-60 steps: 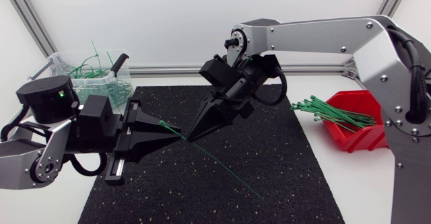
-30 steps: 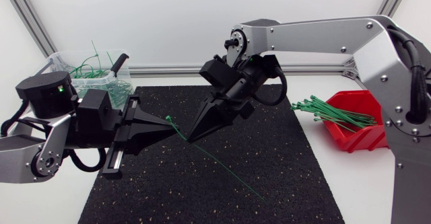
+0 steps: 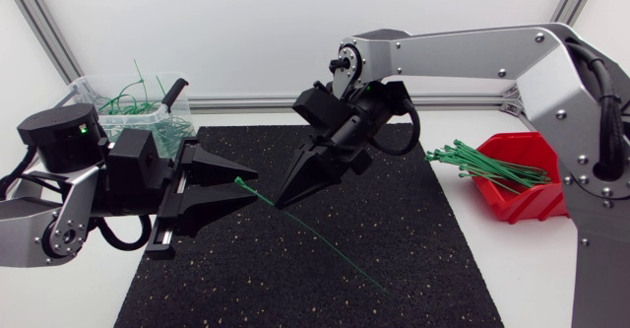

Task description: Take a green cable tie from the red box, thread the tail through the head to close it, then place it in the transparent bin on the left.

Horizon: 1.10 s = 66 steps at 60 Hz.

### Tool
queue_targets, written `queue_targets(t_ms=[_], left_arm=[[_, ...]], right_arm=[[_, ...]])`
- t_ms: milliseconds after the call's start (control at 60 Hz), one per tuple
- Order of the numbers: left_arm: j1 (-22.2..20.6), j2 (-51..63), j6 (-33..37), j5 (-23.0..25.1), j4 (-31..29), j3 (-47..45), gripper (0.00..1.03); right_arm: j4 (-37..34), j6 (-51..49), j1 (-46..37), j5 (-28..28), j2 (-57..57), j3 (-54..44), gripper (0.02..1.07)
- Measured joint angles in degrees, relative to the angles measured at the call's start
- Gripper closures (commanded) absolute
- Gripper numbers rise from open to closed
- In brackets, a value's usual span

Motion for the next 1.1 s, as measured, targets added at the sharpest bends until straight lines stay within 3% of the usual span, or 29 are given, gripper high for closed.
queue_targets(t_ms=[483, 717, 1100], left_arm=[[-0.92, -1.55, -1.51, 0.00, 0.00, -0.66, 0.53], [-1.27, -1.03, -1.88, 0.00, 0.02, -0.63, 0.75], [-1.66, 0.48, -1.88, 0.00, 0.02, -0.20, 0.80]], right_arm=[[0.04, 0.00, -0.11, -0.02, 0.00, 0.00, 1.01], [0.26, 0.00, -0.48, -0.04, 0.00, 0.00, 1.01], [0.55, 0.00, -0.81, -0.04, 0.00, 0.00, 1.01]])
